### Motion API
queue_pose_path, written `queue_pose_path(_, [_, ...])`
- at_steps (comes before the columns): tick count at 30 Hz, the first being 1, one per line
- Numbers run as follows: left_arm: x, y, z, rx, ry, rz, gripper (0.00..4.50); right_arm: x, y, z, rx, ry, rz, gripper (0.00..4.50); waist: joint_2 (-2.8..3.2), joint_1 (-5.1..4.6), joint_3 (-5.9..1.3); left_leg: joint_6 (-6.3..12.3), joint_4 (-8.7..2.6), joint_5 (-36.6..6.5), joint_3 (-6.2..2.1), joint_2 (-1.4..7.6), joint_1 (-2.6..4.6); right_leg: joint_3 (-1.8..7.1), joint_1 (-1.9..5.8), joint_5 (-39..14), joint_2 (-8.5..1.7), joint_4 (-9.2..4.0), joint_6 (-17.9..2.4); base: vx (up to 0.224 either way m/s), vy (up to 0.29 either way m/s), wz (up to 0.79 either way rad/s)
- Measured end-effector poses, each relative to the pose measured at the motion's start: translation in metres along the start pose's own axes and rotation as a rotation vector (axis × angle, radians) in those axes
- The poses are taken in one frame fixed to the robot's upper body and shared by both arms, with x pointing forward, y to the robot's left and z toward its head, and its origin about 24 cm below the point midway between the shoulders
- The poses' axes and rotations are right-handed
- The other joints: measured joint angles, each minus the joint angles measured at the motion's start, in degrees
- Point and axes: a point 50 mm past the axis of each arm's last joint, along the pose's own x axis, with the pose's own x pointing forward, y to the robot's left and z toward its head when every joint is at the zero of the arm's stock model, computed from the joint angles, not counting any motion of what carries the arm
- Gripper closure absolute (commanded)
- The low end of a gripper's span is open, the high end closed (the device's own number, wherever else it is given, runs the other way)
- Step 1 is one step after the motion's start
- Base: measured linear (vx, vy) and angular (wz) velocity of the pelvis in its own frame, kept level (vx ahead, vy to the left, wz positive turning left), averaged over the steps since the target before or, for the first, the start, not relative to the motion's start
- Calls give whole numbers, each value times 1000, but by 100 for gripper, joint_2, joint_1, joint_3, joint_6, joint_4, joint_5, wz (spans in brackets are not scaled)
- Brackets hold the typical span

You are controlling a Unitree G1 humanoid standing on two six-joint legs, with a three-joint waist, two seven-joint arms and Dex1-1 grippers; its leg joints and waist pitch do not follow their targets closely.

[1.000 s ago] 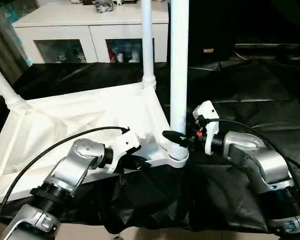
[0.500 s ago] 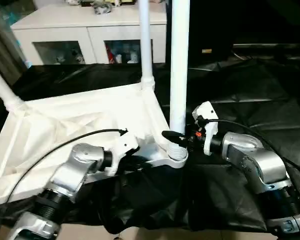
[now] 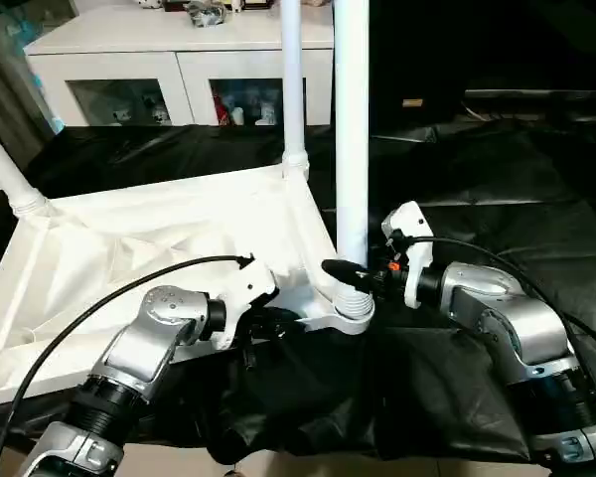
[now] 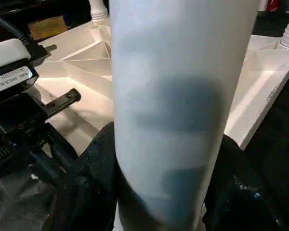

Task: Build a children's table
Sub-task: Insert table leg to table base

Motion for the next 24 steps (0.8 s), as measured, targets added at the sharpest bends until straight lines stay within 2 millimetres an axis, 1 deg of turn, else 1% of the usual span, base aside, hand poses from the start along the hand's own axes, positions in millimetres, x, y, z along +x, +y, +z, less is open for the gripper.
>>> queue_pose_path(1, [0, 1, 2, 22, 14, -3, 434, 0, 0, 0, -1, 1, -1, 262, 0, 1, 0, 0, 0, 0, 0, 0, 0, 0, 0, 0, 0, 0, 0, 0, 0, 0])
queue_pose_path(2, [1, 1, 3, 44, 32, -6, 448, 0, 0, 0, -2, 1, -2, 262, 1, -1, 0, 0, 0, 0, 0, 0, 1, 1, 2, 0, 0, 0, 0, 0, 0, 0])
queue_pose_path(5, [1, 2, 4, 82, 51, -16, 450, 0, 0, 0, -2, 2, -1, 262, 1, 0, -1, 0, -1, 0, 0, 0, 3, 0, 2, 0, 0, 0, 0, 0, 0, 0])
queue_pose_path(19, [2, 3, 6, 83, 55, -31, 450, -2, -1, -3, 14, 36, -2, 262, 6, 19, -4, 0, -1, 0, 0, 0, 7, 0, 5, 1, 0, 0, -2, 0, 0, 0])
queue_pose_path(24, [2, 4, 6, 81, 58, -32, 450, -3, -2, -6, 40, 6, -13, 262, 9, 18, -4, 0, -1, 0, -1, 0, 7, 0, 5, 1, 0, 0, -2, 0, 0, 0])
